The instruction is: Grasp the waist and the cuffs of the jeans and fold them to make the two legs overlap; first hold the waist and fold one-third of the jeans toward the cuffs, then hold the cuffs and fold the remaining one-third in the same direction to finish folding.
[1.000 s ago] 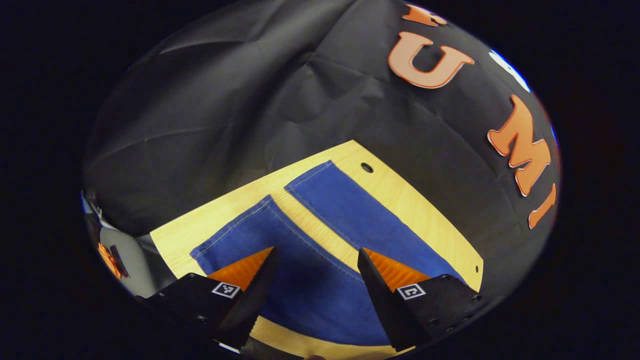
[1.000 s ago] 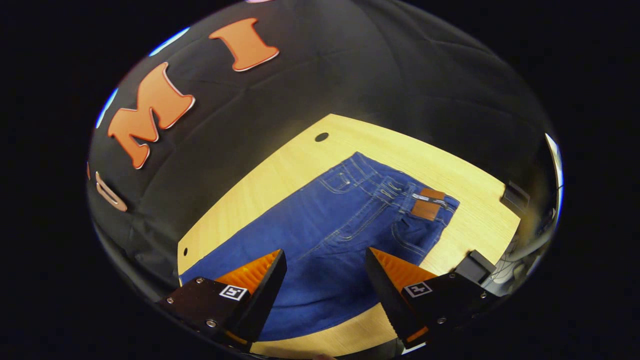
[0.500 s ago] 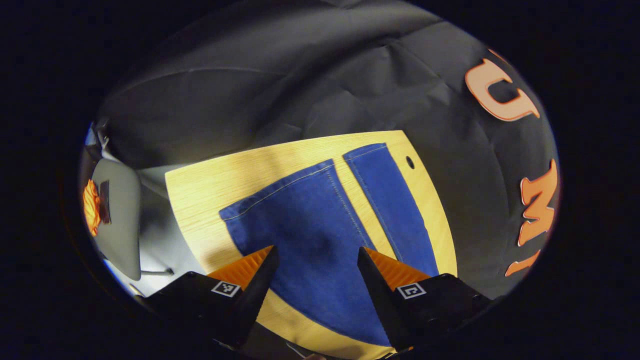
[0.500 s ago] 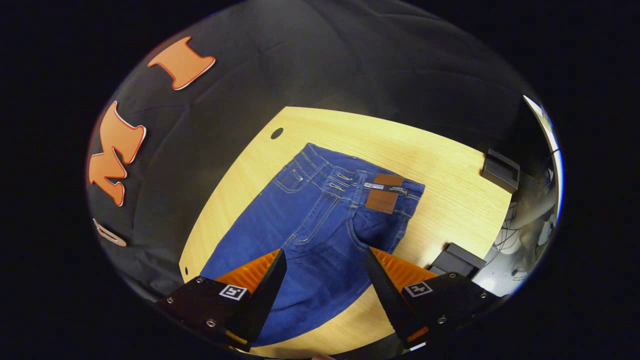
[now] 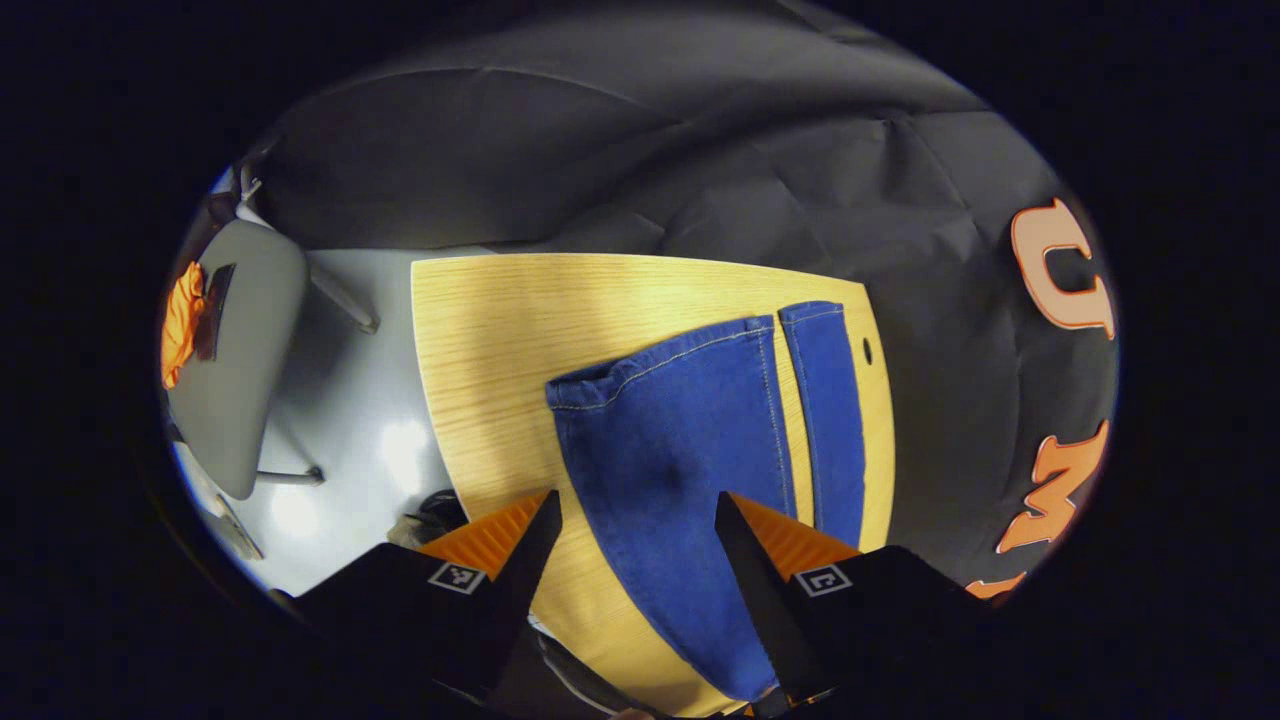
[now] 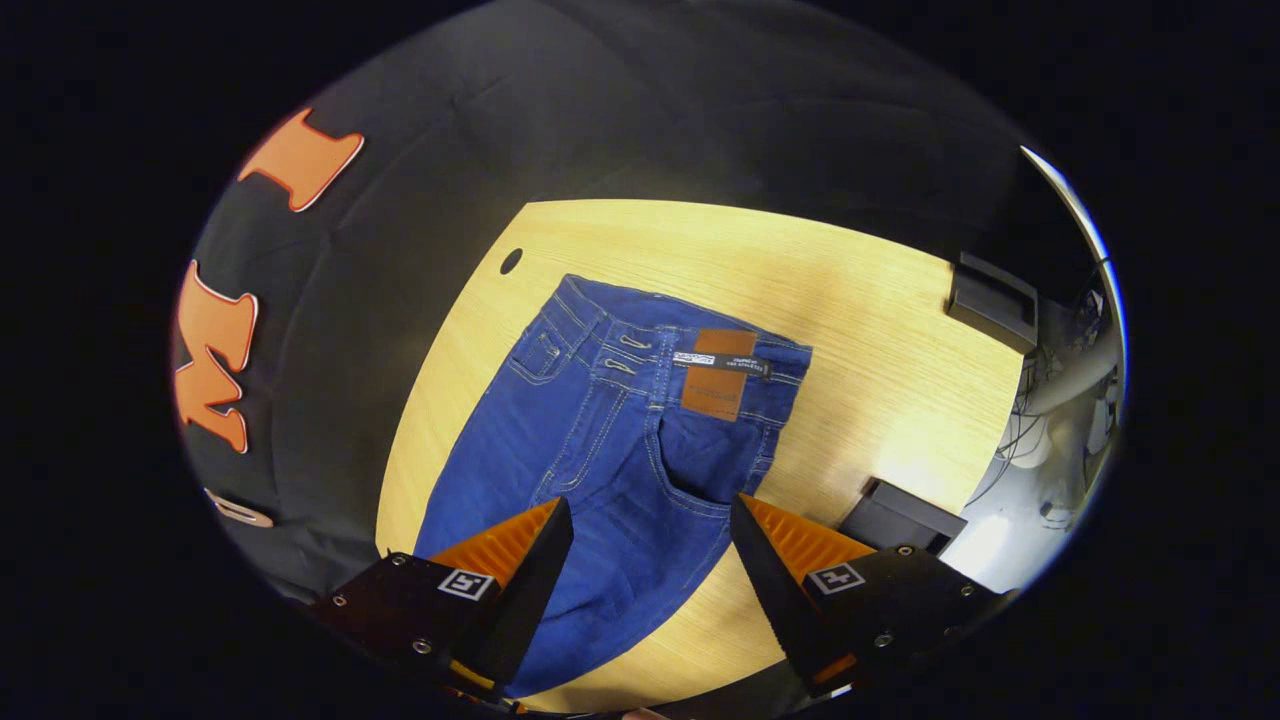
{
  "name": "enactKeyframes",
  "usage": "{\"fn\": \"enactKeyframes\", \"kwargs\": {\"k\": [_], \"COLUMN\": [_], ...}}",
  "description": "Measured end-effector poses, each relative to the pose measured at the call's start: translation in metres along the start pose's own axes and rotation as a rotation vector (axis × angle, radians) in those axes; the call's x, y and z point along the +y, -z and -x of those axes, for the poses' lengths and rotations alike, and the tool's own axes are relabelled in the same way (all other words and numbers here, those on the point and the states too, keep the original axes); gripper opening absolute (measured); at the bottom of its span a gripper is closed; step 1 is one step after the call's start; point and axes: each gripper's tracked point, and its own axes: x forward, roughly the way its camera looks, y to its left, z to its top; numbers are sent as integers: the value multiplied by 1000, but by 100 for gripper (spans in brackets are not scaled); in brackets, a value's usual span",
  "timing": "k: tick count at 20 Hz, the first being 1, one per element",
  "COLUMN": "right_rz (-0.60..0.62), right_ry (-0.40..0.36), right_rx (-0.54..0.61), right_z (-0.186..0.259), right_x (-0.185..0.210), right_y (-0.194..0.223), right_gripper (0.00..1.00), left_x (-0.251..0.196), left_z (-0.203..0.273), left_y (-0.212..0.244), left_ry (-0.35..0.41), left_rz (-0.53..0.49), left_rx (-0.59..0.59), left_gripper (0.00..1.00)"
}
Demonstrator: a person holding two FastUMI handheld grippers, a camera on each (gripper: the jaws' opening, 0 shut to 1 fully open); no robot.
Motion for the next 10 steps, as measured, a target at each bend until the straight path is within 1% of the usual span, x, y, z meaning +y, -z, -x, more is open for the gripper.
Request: {"fn": "enactKeyframes", "kwargs": {"k": [3,8,10], "right_rz": [-26,-63,-74], "right_ry": [17,35,35], "right_rx": [8,17,9], "right_z": [-4,-12,-13], "right_x": [-14,-34,-42], "right_y": [-8,-18,-23], "right_gripper": [98,98,98], "left_x": [-8,-26,-35], "left_z": [-10,-26,-29], "left_y": [-11,-16,-19], "left_ry": [57,133,178], "left_rz": [24,-28,-23], "left_rx": [-12,-19,-21], "left_gripper": [94,90,90]}}
